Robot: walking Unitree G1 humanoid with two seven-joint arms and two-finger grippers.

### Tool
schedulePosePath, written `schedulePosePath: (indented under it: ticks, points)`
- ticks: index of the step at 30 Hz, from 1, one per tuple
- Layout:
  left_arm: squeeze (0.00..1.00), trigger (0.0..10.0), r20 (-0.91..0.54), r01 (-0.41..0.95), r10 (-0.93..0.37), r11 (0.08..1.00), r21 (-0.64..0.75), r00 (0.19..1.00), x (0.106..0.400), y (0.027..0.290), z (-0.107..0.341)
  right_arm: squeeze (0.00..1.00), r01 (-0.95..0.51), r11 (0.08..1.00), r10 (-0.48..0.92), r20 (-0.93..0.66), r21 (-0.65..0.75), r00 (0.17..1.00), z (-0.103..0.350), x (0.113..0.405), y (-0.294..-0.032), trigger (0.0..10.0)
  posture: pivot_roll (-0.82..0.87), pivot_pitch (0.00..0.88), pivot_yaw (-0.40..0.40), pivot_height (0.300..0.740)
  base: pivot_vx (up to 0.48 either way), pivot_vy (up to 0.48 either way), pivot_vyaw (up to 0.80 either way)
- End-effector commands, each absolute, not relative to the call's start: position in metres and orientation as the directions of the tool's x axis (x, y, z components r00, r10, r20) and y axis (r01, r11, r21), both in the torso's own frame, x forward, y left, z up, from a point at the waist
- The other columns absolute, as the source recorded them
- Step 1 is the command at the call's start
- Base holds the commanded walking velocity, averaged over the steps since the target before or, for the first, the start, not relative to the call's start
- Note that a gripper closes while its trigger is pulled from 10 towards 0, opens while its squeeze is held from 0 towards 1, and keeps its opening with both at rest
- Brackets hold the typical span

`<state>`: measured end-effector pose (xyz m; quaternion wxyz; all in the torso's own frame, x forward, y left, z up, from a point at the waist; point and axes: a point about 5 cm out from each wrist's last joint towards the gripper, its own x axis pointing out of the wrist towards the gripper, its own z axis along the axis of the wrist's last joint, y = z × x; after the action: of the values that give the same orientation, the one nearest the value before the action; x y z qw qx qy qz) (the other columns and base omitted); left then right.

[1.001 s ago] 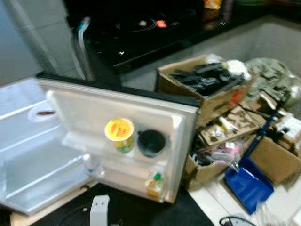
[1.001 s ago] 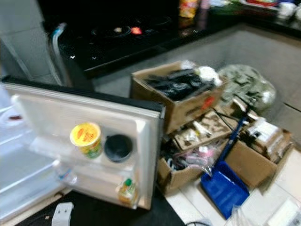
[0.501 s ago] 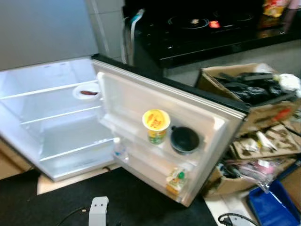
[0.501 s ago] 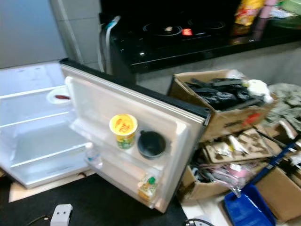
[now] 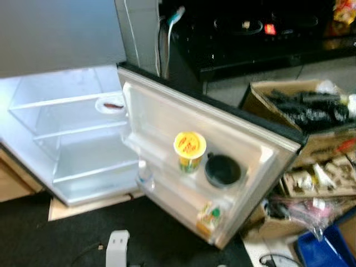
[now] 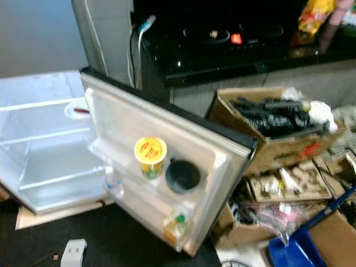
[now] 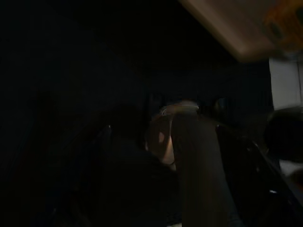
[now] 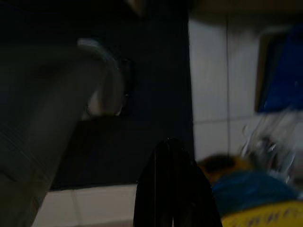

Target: Restocking fridge

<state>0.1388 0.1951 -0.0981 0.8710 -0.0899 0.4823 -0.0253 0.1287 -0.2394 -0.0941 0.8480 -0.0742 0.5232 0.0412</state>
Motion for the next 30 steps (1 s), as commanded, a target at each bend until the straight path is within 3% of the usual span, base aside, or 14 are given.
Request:
schedulePosePath:
  ticks: [1,7,9,12,14,19,23,27,30]
  points:
    - [0.0,10.0,-0.838,-0.045,-0.135,0.981,-0.187,0.529,0.139,0.194,-0.098,0.0,-0.133,0.987,-0.017,-0.892,-0.086,0.451,-0.094,0.127,-0.24,10.0,-0.08,0.047,-0.003,0.74,0.0,0.0,0.0]
    - [0.0,10.0,-0.836,-0.046,-0.141,0.98,-0.194,0.53,0.14,0.192,-0.098,0.0,-0.133,0.987,-0.019,-0.881,-0.093,0.473,-0.091,0.134,-0.242,10.0,-0.08,0.048,-0.005,0.74,0.0,0.0,0.0]
    - [0.0,10.0,-0.837,-0.05,-0.139,0.98,-0.194,0.529,0.139,0.192,-0.098,0.0,-0.098,0.99,-0.032,-0.847,-0.099,0.531,-0.085,0.149,-0.245,10.0,-0.08,0.049,-0.005,0.74,0.0,0.0,0.0]
    - [0.0,10.0,-0.837,-0.051,-0.138,0.98,-0.194,0.529,0.139,0.192,-0.099,0.0,-0.084,0.991,-0.038,-0.835,-0.1,0.549,-0.082,0.154,-0.246,10.0,-0.08,0.049,-0.005,0.74,0.0,0.0,0.0]
    - [0.0,10.0,-0.837,-0.054,-0.137,0.979,-0.194,0.529,0.139,0.193,-0.099,0.0,0.063,0.997,-0.073,-0.747,-0.042,0.661,-0.066,0.183,-0.254,10.0,-0.08,0.049,-0.006,0.74,0.0,0.0,0.0]
    - [0.0,10.0,-0.837,-0.056,-0.138,0.979,-0.196,0.53,0.139,0.193,-0.099,0.0,0.222,0.973,-0.134,-0.633,0.062,0.762,-0.042,0.214,-0.269,10.0,-0.08,0.05,-0.004,0.74,0.0,0.0,0.0]
    - [0.0,10.0,-0.837,-0.056,-0.138,0.979,-0.197,0.53,0.139,0.193,-0.099,0.0,0.244,0.963,-0.129,-0.596,0.115,0.792,-0.035,0.223,-0.271,10.0,-0.08,0.05,-0.004,0.74,0.0,0.0,0.0]
    - [0.0,10.0,-0.838,-0.057,-0.141,0.978,-0.201,0.527,0.138,0.191,-0.099,0.0,0.253,0.924,-0.107,-0.441,0.287,0.891,-0.008,0.253,-0.274,10.0,-0.08,0.049,-0.008,0.74,0.0,0.0,0.0]
    - [0.0,10.0,-0.839,-0.057,-0.142,0.978,-0.201,0.526,0.137,0.191,-0.099,0.0,0.233,0.915,-0.085,-0.405,0.33,0.91,-0.003,0.259,-0.271,10.0,-0.08,0.05,-0.01,0.74,0.0,0.0,0.0]
